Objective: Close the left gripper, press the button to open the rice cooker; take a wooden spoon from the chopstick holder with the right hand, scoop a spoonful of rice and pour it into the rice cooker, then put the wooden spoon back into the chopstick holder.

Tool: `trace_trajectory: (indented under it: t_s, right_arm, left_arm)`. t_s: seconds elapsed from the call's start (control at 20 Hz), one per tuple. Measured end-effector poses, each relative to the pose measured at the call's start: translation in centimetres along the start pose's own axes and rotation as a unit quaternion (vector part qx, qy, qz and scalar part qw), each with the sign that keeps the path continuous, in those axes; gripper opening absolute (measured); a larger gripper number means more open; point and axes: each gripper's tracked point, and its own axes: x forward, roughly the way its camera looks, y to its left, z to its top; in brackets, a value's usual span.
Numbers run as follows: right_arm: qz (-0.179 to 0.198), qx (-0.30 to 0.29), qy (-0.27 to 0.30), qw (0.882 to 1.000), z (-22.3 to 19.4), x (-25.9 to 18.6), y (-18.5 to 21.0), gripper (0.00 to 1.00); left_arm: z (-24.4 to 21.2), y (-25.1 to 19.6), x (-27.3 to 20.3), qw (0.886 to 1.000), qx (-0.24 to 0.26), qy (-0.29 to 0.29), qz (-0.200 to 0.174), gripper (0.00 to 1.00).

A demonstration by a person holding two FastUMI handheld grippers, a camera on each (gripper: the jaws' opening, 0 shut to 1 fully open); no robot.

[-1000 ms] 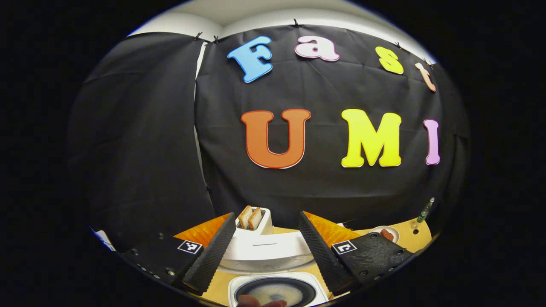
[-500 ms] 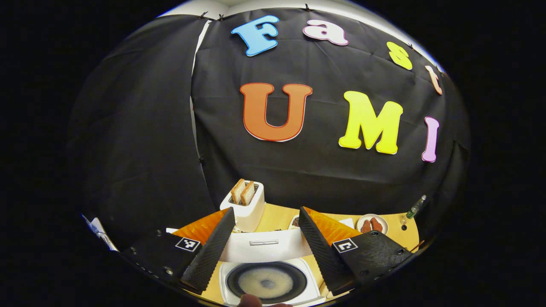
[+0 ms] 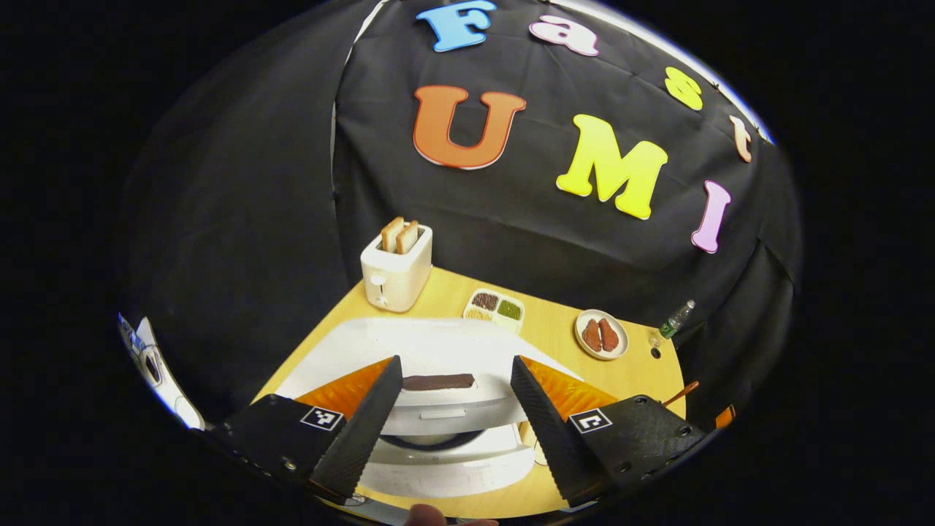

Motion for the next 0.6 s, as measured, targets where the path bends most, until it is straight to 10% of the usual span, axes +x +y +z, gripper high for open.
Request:
trace_trajectory:
  t_s: [0.6]
  right_arm:
    - [0.062,-0.009,0.03,0.998,-0.4,3.2,1.1,0.96]
  left_arm:
    - [-9.5,2.0,2.4,0.991,-0.025,0.12,0.047,0.95]
